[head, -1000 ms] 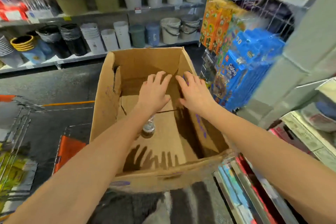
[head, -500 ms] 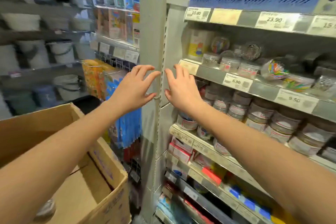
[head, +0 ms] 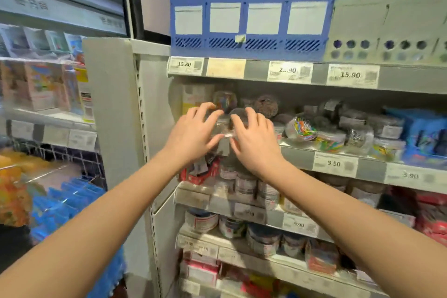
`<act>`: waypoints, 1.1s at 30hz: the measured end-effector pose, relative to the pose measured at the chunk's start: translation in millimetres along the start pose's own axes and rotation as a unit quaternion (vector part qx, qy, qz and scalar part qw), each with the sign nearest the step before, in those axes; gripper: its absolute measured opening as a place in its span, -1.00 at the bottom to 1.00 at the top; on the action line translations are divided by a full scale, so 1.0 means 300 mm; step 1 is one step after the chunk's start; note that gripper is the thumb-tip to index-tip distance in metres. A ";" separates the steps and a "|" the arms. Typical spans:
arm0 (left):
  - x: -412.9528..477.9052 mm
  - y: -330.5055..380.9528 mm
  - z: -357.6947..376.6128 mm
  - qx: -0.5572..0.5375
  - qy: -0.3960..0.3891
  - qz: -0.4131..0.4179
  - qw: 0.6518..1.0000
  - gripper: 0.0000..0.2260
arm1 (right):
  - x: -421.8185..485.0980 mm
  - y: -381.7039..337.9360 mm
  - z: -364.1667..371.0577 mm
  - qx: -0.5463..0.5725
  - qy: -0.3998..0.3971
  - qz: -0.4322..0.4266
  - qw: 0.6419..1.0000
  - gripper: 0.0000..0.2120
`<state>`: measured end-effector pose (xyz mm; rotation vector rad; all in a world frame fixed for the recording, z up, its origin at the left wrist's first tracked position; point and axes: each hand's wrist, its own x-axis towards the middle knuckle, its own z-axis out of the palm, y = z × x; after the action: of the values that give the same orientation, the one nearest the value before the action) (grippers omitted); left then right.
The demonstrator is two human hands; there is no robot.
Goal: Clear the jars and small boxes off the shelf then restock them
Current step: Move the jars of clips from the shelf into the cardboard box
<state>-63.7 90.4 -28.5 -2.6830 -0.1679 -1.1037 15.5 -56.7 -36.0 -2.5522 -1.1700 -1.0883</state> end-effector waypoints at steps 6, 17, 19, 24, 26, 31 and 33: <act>0.125 0.007 0.091 -0.029 -0.037 -0.059 0.997 -0.59 | 0.067 0.000 0.044 -0.018 0.002 0.042 0.999 -0.55; 0.161 -0.010 0.151 -0.188 -0.070 -0.100 0.975 -0.66 | 0.091 -0.018 0.099 -0.006 0.059 0.078 0.995 -0.75; 0.151 -0.006 0.154 -0.189 -0.039 -0.096 0.977 -0.68 | 0.099 -0.016 0.083 0.022 0.045 0.089 0.995 -0.79; 0.116 -0.005 0.159 -0.159 0.051 -0.035 0.985 -0.78 | 0.093 -0.009 0.053 0.106 0.062 0.081 0.989 -0.76; 0.108 -0.006 0.149 -0.151 0.085 -0.016 0.985 -0.78 | 0.083 -0.001 0.048 0.135 0.083 0.063 0.985 -0.78; 0.077 0.010 0.075 -0.162 0.113 0.005 0.980 -0.72 | 0.058 0.037 0.011 0.203 0.128 0.021 0.971 -0.83; 0.046 0.024 0.044 -0.160 0.099 0.020 0.982 -0.72 | 0.042 0.042 -0.017 0.231 0.123 0.016 0.965 -0.78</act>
<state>-43.6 87.1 -29.1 -2.8065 0.1081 -1.4874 27.0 -59.6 -21.9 -2.0134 -1.1504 -0.9546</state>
